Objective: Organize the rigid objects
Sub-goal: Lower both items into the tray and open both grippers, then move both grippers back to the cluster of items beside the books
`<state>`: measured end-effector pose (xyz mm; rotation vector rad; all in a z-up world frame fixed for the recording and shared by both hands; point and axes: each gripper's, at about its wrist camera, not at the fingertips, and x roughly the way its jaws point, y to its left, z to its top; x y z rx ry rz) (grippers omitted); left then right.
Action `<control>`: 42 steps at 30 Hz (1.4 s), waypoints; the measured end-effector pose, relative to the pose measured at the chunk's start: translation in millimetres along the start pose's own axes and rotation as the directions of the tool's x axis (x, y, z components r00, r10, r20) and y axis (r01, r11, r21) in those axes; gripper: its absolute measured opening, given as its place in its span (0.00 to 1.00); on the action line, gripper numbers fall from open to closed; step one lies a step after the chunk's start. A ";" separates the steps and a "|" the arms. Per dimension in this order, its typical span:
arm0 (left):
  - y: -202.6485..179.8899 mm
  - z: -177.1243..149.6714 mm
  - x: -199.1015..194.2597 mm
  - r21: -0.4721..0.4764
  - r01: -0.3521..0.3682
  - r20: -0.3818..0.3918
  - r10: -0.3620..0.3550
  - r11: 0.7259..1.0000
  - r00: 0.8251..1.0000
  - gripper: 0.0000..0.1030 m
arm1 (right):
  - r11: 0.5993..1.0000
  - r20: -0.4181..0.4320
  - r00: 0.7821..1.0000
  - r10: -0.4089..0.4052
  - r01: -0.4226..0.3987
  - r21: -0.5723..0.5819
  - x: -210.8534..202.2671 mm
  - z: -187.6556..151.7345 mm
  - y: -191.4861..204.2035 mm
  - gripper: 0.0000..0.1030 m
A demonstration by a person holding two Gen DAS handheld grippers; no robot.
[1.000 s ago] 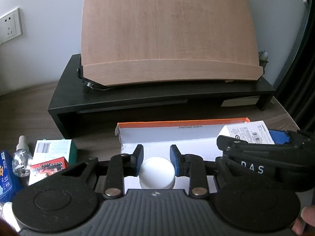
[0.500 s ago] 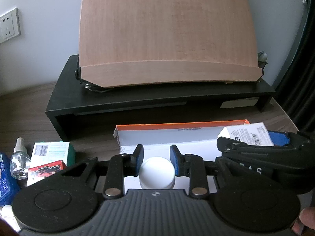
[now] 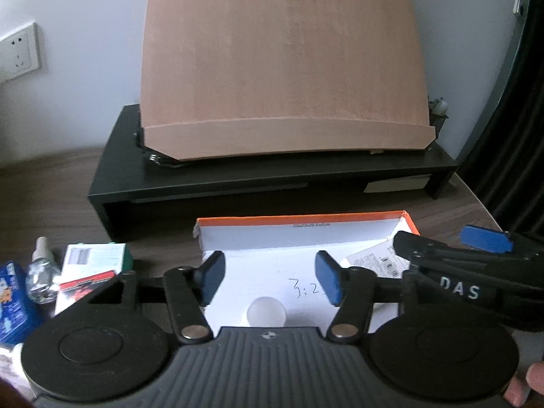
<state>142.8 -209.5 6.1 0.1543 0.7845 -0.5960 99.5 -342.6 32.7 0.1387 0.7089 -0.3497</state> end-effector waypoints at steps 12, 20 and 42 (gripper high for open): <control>5.1 -15.4 -42.6 -0.015 -0.105 0.023 0.106 0.994 0.994 0.93 | 1.000 0.005 1.000 0.030 -0.030 0.000 -40.7 -17.3 6.2 0.95; 13.3 -34.2 -66.5 -0.044 -0.127 0.024 0.129 0.991 0.991 0.95 | 0.999 0.010 0.999 0.047 -0.047 -0.006 -63.1 -35.1 17.7 0.96; 79.6 -91.8 -116.0 -0.196 -0.209 -0.008 0.212 0.958 0.977 0.96 | 0.975 -0.063 0.981 0.183 -0.189 -0.115 -82.3 -74.6 92.6 0.96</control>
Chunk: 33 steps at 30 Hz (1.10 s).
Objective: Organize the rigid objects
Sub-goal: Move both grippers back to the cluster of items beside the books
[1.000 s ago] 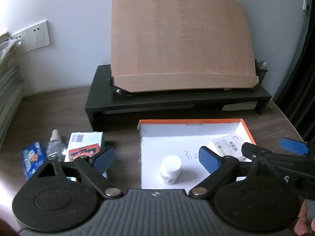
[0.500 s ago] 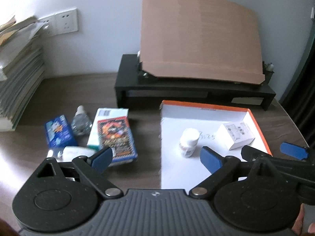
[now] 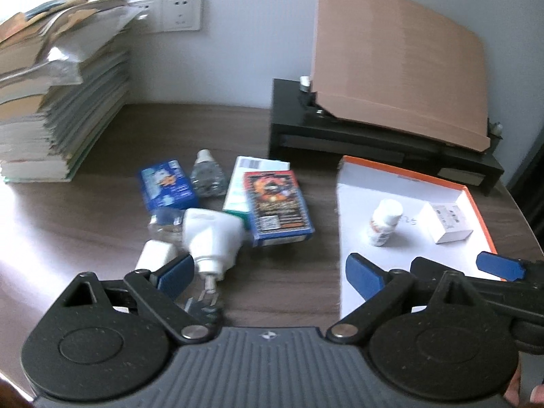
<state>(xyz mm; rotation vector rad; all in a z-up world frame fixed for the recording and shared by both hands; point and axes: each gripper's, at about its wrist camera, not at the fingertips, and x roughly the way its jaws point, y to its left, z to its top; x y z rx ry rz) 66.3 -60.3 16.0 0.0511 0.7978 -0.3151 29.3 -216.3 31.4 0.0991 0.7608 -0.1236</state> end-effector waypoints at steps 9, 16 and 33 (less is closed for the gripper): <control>34.1 -14.6 -9.1 -0.041 -0.029 -0.004 0.029 0.999 1.000 0.96 | 0.997 -0.034 0.997 0.065 -0.066 -0.042 5.6 -11.4 31.8 0.96; 57.9 -25.3 -16.2 -0.066 -0.047 -0.011 0.046 0.997 0.999 0.96 | 0.992 -0.061 0.993 0.103 -0.107 -0.066 9.1 -21.1 54.2 0.96; 74.6 -33.3 -12.9 -0.075 -0.034 -0.015 0.033 0.997 0.999 0.96 | 0.990 -0.090 0.988 0.124 -0.129 -0.062 15.8 -28.2 66.0 0.96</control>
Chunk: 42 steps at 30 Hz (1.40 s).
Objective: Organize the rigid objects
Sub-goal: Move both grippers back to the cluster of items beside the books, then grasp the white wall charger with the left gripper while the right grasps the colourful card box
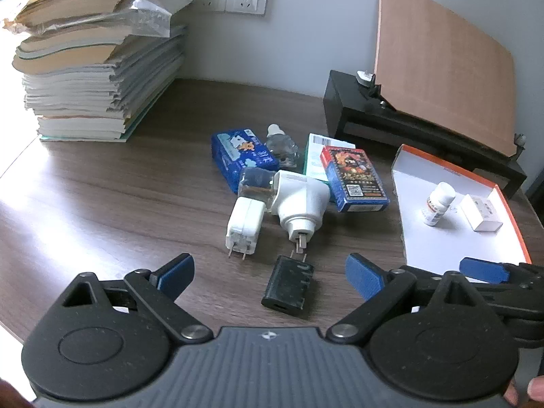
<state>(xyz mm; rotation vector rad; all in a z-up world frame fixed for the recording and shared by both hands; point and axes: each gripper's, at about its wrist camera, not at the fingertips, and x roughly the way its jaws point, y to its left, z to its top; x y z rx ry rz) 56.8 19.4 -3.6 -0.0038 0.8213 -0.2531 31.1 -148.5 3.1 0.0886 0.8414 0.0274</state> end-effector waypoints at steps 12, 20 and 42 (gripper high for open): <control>16.3 6.2 21.0 -0.026 -0.039 -0.026 0.038 0.999 0.999 0.96 | 1.000 -0.015 1.000 -0.018 0.018 0.023 6.9 0.1 -6.7 0.96; 26.4 11.4 40.2 -0.021 -0.071 -0.034 0.070 0.997 0.997 0.95 | 0.999 -0.020 1.000 -0.023 0.024 0.032 10.3 0.6 -9.4 0.96; 22.3 19.7 91.8 0.081 -0.031 -0.037 0.035 0.996 0.999 0.53 | 0.998 -0.041 0.998 -0.047 0.049 0.040 16.9 -2.6 -15.7 0.96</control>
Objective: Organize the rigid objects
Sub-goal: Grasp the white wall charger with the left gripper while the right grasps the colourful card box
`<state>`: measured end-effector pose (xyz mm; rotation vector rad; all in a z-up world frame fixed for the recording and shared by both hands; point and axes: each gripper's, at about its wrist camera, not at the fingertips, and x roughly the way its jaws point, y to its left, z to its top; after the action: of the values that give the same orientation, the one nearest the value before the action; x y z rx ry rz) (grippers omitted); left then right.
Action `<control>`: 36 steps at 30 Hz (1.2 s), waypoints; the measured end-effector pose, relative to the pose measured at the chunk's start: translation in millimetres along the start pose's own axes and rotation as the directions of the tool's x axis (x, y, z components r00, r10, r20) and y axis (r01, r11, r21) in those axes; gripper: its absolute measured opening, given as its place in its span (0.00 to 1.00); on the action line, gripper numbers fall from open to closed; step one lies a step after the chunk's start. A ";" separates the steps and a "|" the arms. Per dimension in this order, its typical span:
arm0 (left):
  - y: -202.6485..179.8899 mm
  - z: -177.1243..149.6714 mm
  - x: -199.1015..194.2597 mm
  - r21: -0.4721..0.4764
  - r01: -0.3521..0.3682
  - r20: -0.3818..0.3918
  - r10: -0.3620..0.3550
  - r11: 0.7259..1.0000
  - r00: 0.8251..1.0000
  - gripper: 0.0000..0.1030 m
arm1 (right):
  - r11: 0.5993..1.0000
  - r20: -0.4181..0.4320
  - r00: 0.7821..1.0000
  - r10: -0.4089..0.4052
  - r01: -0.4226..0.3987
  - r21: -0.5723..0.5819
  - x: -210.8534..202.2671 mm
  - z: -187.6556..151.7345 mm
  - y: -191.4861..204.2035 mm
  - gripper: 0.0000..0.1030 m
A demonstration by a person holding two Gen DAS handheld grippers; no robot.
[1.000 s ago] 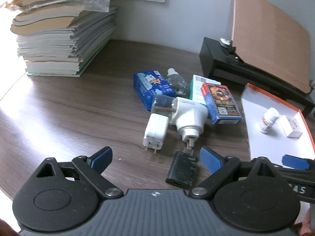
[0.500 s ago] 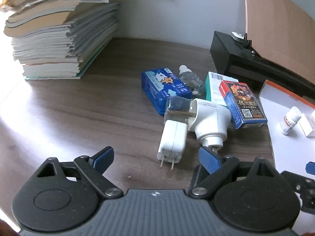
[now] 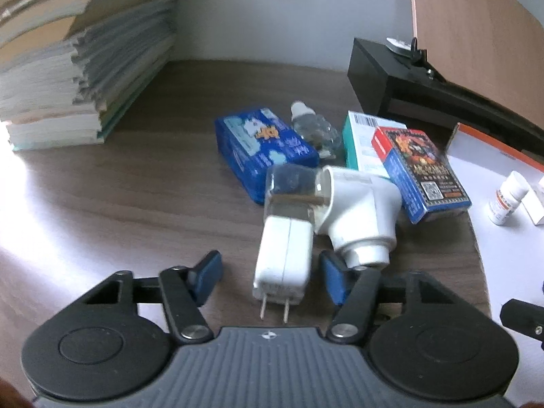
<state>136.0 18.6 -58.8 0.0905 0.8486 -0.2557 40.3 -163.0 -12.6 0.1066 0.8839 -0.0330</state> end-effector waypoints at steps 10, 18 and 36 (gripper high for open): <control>8.3 1.0 -2.6 -0.018 0.034 0.007 -0.034 0.999 0.999 0.28 | 0.999 0.024 1.000 0.018 -0.017 -0.034 12.2 17.7 9.0 0.96; 28.9 2.9 -24.3 -0.072 0.026 0.025 -0.024 0.997 0.999 0.28 | 0.995 0.060 0.996 0.072 -0.068 -0.067 35.9 53.3 24.6 0.96; 43.4 2.4 -52.1 -0.141 0.001 0.051 0.006 0.990 0.999 0.28 | 0.992 -0.058 0.992 0.114 -0.117 -0.053 98.1 92.2 48.5 0.69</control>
<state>116.0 69.8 -19.1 -0.0471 0.8136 -0.1942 177.1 -123.1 -26.6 0.1065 0.9312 0.1030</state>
